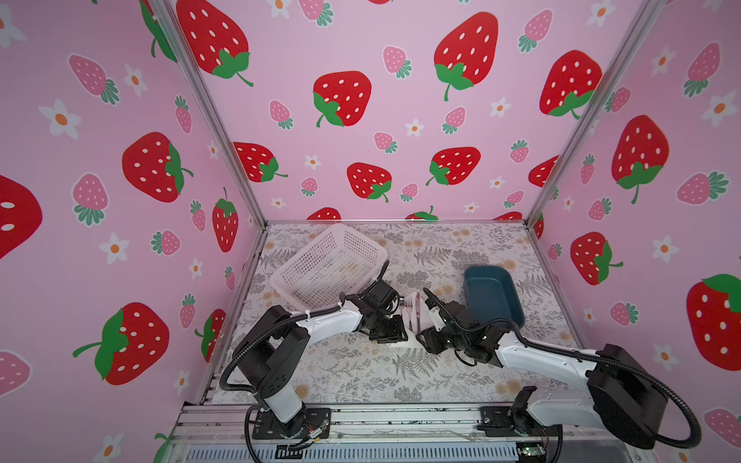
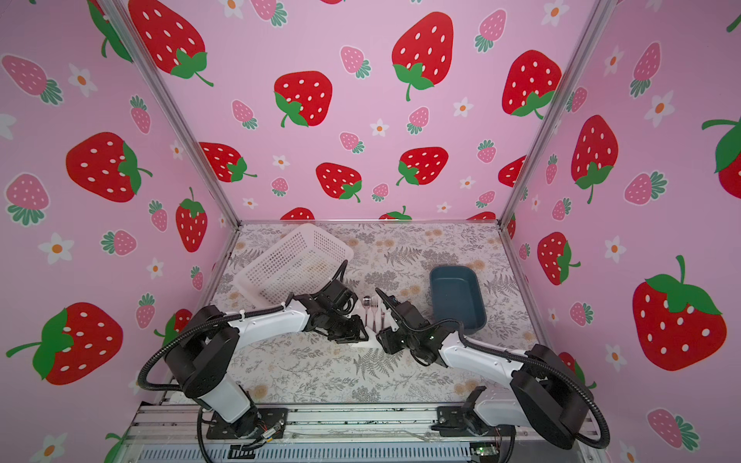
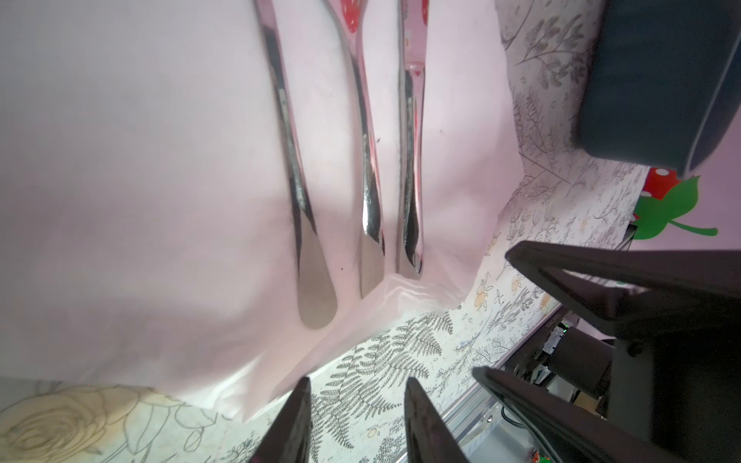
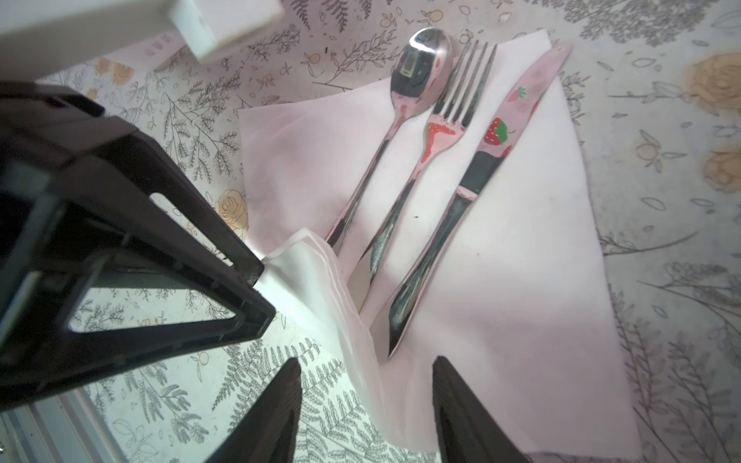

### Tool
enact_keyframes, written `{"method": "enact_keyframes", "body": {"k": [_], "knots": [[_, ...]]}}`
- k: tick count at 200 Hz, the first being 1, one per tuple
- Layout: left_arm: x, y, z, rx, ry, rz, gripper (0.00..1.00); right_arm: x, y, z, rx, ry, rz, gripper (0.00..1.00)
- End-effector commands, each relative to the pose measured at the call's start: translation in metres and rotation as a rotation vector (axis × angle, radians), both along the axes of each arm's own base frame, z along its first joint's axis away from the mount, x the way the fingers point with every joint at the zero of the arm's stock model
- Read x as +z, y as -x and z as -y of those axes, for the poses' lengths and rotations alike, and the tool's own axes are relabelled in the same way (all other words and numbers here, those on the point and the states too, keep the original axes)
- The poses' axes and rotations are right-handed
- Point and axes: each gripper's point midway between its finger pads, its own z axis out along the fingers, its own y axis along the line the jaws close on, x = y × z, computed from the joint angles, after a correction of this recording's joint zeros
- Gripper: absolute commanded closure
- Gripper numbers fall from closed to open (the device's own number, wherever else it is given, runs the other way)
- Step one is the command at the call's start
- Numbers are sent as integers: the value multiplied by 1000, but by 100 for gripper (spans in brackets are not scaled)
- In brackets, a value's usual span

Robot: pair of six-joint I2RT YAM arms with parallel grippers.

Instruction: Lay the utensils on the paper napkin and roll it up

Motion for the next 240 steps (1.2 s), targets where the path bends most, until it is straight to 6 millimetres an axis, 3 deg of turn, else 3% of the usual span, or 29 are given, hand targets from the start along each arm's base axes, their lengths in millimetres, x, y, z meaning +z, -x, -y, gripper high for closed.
{"method": "enact_keyframes", "body": {"k": [1, 55, 96, 146, 223, 240], "knots": [[13, -5, 6, -13, 11, 24, 60, -1, 0, -12, 94, 2, 20, 47], [12, -2, 3, -8, 8, 18, 61, -5, -2, -20, 133, -23, 23, 48], [12, -4, 5, -5, 13, 19, 61, -7, -3, -27, 171, -34, 21, 56], [13, -4, 5, -4, 16, 21, 61, -17, 1, -29, 202, -33, 1, 57], [17, -3, 4, -1, 23, 32, 61, -14, -5, -24, 161, -42, 15, 90], [20, -4, 4, 2, 26, 38, 61, -15, -6, -21, 144, -45, 14, 91]]}}
